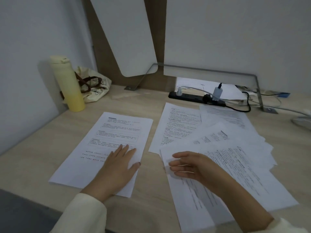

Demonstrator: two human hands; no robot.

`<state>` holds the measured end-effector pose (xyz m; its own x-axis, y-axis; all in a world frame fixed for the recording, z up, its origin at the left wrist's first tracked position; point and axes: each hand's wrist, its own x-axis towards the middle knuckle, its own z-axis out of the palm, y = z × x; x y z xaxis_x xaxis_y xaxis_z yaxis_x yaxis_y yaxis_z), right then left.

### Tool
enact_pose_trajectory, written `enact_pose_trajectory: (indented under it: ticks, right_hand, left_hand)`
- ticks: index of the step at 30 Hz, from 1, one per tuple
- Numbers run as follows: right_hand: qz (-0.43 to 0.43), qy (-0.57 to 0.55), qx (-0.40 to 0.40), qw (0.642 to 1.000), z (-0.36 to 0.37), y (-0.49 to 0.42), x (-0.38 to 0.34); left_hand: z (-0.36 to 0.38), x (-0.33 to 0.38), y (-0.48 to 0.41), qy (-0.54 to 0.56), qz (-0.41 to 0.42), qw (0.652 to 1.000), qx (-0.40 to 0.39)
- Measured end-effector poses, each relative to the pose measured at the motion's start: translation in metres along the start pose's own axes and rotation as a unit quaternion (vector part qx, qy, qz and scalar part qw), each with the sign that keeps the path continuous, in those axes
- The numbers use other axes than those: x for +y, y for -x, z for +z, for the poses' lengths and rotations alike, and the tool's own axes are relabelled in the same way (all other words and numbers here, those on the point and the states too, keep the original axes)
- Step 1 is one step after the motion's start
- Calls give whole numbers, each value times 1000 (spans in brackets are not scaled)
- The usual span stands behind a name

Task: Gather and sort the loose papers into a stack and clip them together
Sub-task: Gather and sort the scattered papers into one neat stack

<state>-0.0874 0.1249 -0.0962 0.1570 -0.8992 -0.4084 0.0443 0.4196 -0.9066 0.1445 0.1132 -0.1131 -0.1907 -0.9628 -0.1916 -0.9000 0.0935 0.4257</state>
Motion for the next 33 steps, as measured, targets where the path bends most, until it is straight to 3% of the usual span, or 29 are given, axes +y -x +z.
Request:
enact_pose_trajectory:
  ticks: [4,8,15,18,21,26,33]
  right_hand:
    - [-5,-34,52,998,-42,20,9]
    - [-2,-54,115,992,-78,47,17]
    - [49,33,201,978,-130,101,33]
    - [69,65,201,975,-136,112,40]
    - [46,55,260,963,-141,108,47]
    - [13,41,301,953,-149,95,48]
    - [-18,53,345,937,-152,84,43]
  left_hand:
    - [0,65,-10,82,117,990,-14]
    - [22,110,-45,68,174,981,-47]
    - [57,129,-91,-54,96,990,-84]
    - [56,138,-95,-82,85,991,-58]
    - [59,140,-92,-101,51,993,-28]
    - [68,132,-86,-13,16,1000,9]
    - [73,129,-76,62,39,997,23]
